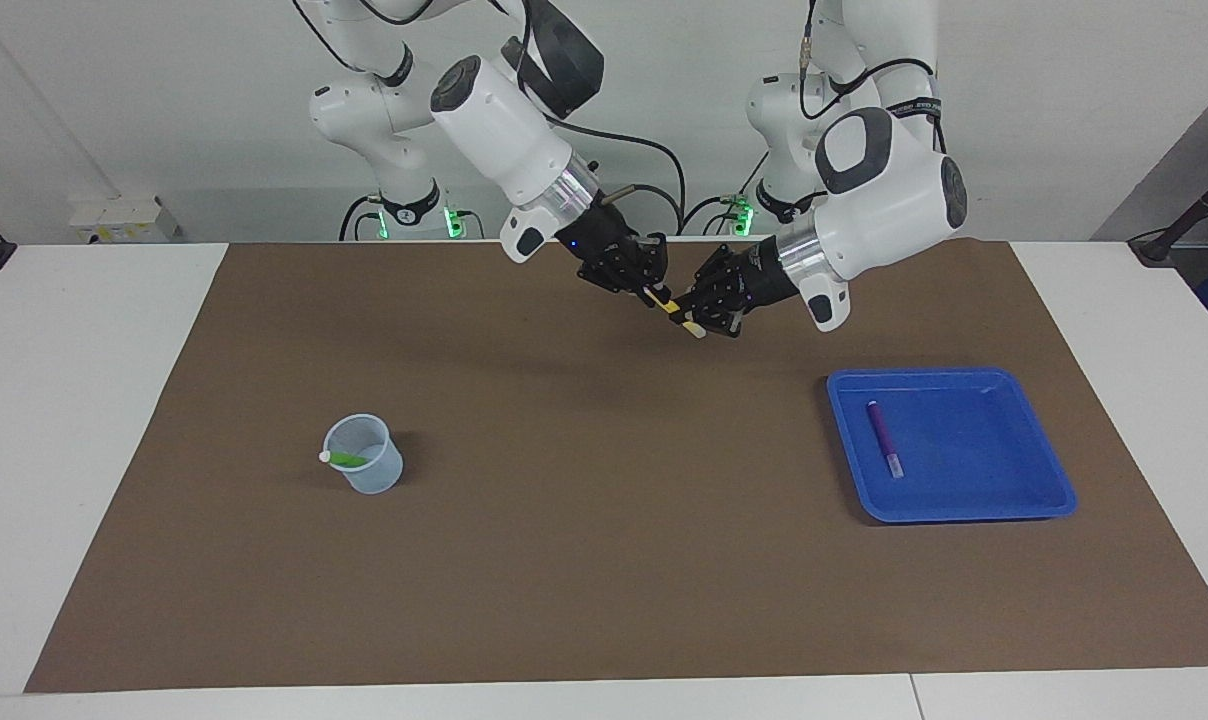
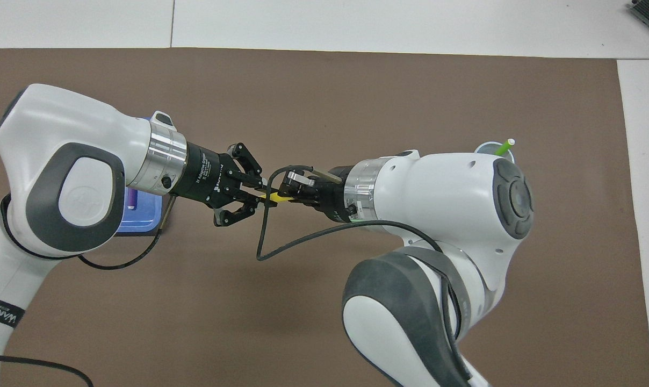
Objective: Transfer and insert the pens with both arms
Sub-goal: 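Carry the yellow pen to the white cup while the left gripper withdraws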
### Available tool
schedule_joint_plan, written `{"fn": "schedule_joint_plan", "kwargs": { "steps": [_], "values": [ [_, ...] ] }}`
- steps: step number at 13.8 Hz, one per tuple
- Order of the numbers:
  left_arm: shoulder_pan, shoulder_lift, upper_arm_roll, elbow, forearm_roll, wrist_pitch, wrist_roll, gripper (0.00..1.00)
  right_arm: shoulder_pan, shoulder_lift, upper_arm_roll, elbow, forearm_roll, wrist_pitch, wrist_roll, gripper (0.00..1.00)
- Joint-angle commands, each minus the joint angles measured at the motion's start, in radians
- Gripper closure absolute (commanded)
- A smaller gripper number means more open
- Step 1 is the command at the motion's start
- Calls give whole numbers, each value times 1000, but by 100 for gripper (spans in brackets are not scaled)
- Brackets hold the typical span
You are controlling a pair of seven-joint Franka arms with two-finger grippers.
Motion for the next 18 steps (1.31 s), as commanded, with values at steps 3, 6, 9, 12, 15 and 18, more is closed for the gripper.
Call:
{"fn": "schedule_joint_plan", "kwargs": {
  "steps": [3,6,9,12,15,18],
  "values": [
    [-9,-31,15,-36,-3,4,-17,54,-3,4,11,2,42,24,-6,100],
    [7,-51,19,-57,73,1,-6,0,-3,4,11,2,42,24,-6,100],
    [14,-78,26,-56,116,1,-3,0,-9,4,9,3,28,7,-108,100],
    [28,-101,26,-57,211,1,55,0,-32,4,4,8,3,-40,-248,100],
    [27,-115,24,-85,323,-8,134,0,-59,4,7,18,-173,-81,-355,100],
    [27,-147,24,-146,380,-18,312,0,-113,9,6,70,-315,-190,-544,100]
  ]
}}
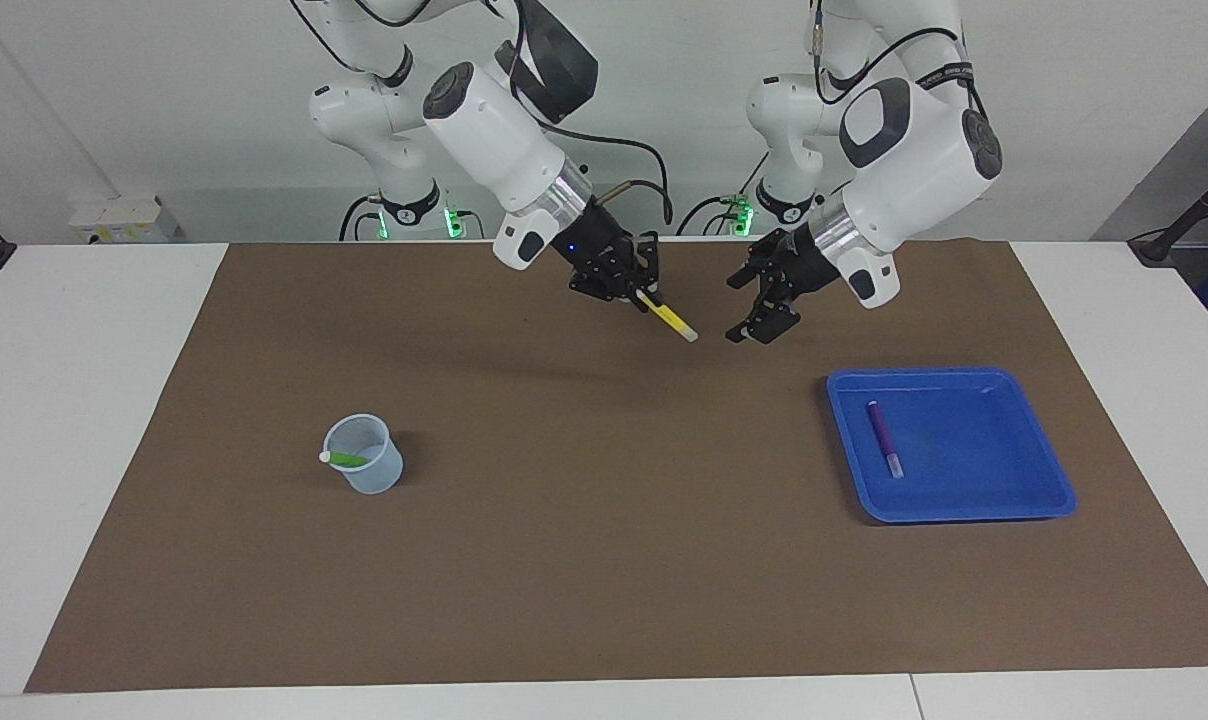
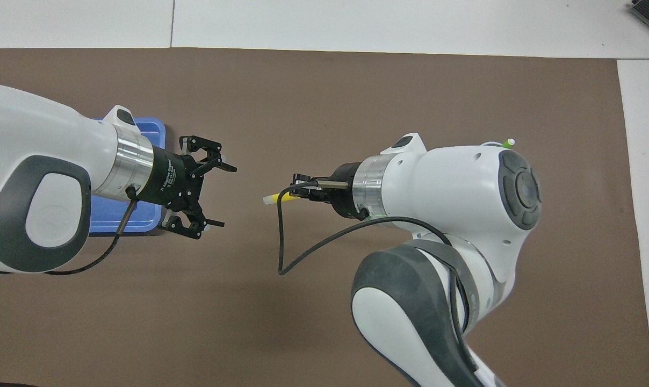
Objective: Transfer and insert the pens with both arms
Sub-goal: 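Carry the yellow pen to the white cup while the left gripper withdraws, then release the yellow pen into the cup while the left gripper lowers to the tray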
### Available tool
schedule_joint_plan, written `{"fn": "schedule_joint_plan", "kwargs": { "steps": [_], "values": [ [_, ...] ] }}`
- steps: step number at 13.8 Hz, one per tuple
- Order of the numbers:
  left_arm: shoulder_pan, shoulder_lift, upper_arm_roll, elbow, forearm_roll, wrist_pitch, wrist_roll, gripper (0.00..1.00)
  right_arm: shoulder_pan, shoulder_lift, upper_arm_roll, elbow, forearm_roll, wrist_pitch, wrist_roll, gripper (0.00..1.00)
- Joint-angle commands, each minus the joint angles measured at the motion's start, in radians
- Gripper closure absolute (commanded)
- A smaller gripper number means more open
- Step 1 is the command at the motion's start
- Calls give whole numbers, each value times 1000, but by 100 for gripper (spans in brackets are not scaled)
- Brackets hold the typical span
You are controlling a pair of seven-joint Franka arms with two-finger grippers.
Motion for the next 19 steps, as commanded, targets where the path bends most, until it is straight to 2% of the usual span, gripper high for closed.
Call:
{"fn": "schedule_joint_plan", "kwargs": {
  "steps": [1,5,9,12,15,17,19],
  "values": [
    [8,-63,0,-88,40,-5,128,0,-72,12,10,59,-107,-97,-181,100],
    [39,-71,-2,-111,158,10,192,1,-174,37,8,146,-272,-235,-528,100],
    [97,-71,0,-113,161,31,442,5,-246,38,5,142,-455,-234,-832,100],
    [165,-72,0,-124,195,60,692,1,-296,37,2,103,-466,-225,-949,100],
    [171,-65,0,-136,218,136,752,1,-313,38,-19,65,-497,-210,-1047,100],
    [176,-48,0,-136,299,197,940,1,-318,37,-62,33,-504,-167,-1121,100],
    [214,4,0,-124,313,248,1075,2,-320,38,-95,-13,-504,-107,-1153,100]
  ]
}}
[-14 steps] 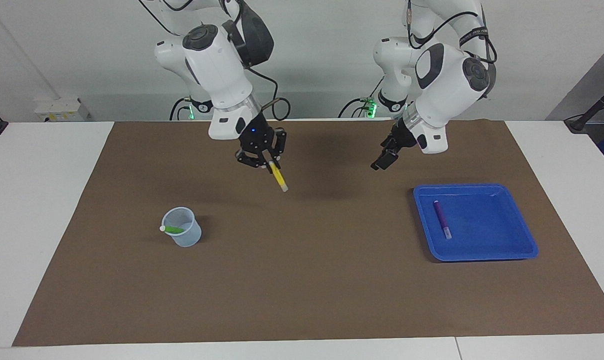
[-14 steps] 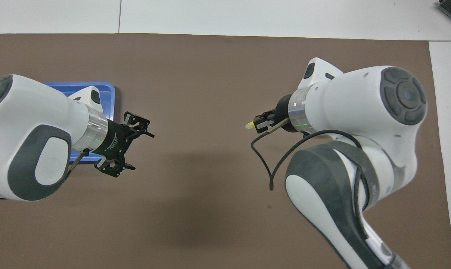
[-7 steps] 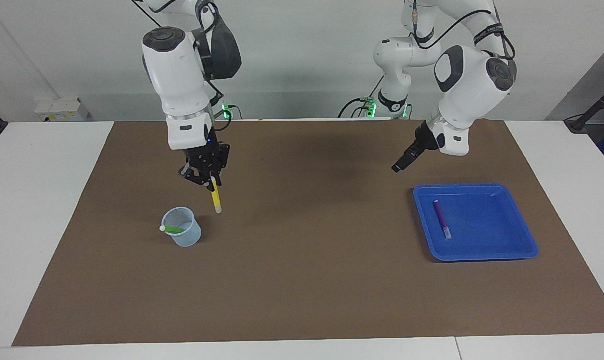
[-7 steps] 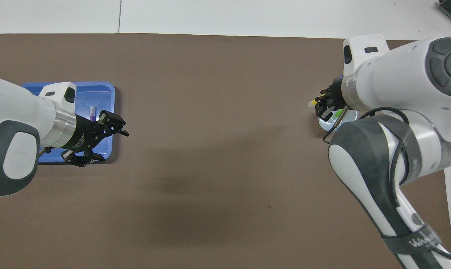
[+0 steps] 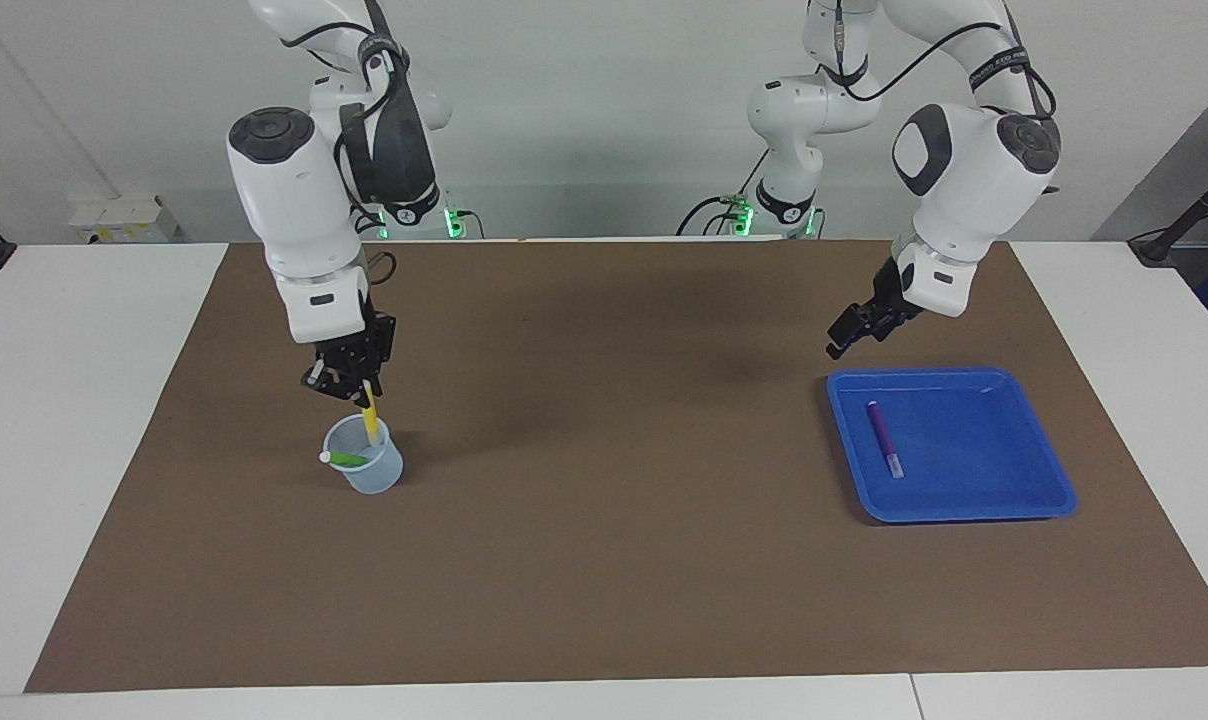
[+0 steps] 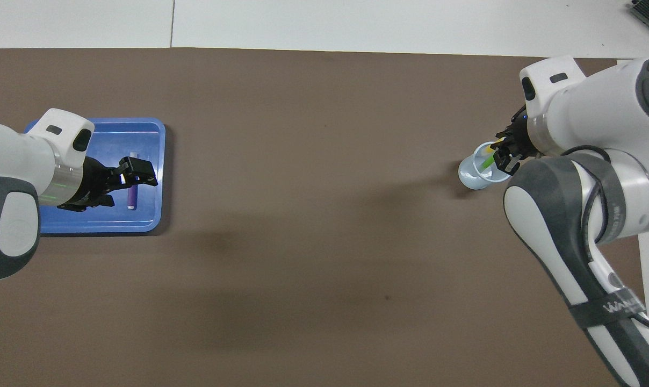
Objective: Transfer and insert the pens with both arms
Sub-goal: 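Release the yellow pen into the cup while the left gripper lowers to the tray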
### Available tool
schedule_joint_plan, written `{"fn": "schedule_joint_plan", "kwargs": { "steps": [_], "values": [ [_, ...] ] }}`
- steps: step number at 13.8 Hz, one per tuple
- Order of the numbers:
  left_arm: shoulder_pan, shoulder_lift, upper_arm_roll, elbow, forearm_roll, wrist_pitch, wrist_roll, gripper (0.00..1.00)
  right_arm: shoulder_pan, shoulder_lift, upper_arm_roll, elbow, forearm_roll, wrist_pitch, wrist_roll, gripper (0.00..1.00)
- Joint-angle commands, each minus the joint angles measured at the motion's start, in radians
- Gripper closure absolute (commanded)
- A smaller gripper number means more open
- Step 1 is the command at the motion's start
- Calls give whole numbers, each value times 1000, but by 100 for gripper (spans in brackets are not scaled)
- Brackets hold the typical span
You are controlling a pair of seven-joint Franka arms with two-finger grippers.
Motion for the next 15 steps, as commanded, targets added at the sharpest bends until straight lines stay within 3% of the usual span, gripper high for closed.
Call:
{"fn": "schedule_joint_plan", "kwargs": {
  "steps": [1,5,7,8,9,11,15],
  "values": [
    [40,55,-2,-6,68,101,195,2,-14,-8,-21,-80,-19,89,-51,100],
    [63,180,-5,106,163,132,241,3,-13,-7,-38,-147,-9,171,-38,100],
    [59,293,-6,215,192,127,298,4,-11,-4,-37,-179,0,206,-18,100],
    [53,339,-6,250,192,133,335,4,-11,-5,-38,-188,0,211,-1,85],
    [51,387,-6,282,194,135,349,4,-11,-5,-37,-188,0,211,1,48],
    [53,453,-6,336,226,135,372,4,-13,-5,-37,-177,2,202,2,3],
    [79,455,-6,303,248,141,409,5,16,-14,-31,-89,68,131,22,0]
  ]
}}
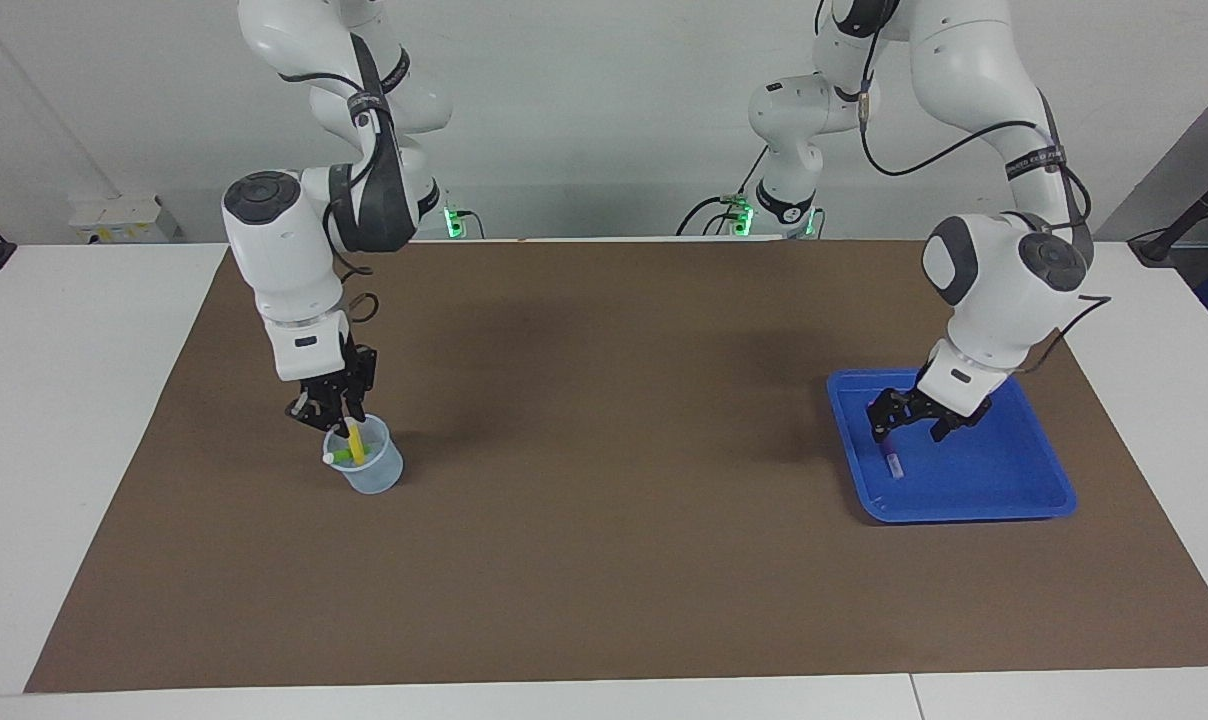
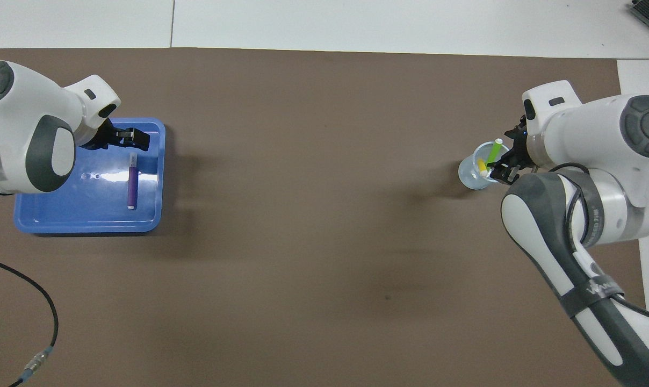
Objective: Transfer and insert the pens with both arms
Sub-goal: 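Release the yellow pen into the cup while the left gripper lowers to the tray, then move the right gripper to center while the left gripper grasps the purple pen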
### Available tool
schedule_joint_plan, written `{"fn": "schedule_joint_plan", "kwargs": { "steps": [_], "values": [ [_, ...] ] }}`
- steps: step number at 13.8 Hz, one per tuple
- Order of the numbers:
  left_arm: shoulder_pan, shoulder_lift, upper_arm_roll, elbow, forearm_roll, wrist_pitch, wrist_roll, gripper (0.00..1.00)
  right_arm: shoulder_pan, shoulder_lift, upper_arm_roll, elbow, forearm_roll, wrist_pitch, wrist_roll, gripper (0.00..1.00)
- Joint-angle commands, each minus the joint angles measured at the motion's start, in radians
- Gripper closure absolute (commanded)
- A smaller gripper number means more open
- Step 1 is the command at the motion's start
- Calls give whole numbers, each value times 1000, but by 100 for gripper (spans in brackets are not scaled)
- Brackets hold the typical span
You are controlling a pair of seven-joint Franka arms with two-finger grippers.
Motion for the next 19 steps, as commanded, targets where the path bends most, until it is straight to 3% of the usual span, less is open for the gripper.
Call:
{"fn": "schedule_joint_plan", "kwargs": {
  "steps": [1,4,9,13,19],
  "values": [
    [41,-8,-4,-34,19,25,45,5,39,-21,11,75,33,-87,83,0],
    [68,-16,-6,-111,18,95,73,7,120,-63,19,112,40,-172,345,0],
    [56,-25,-9,-133,13,101,70,16,195,-80,17,127,290,-209,686,0],
    [53,-36,-9,-166,12,108,70,26,266,-83,19,121,382,-196,937,0],
    [55,-41,-14,-169,10,78,72,63,303,-89,49,113,542,-156,1250,0]
  ]
}}
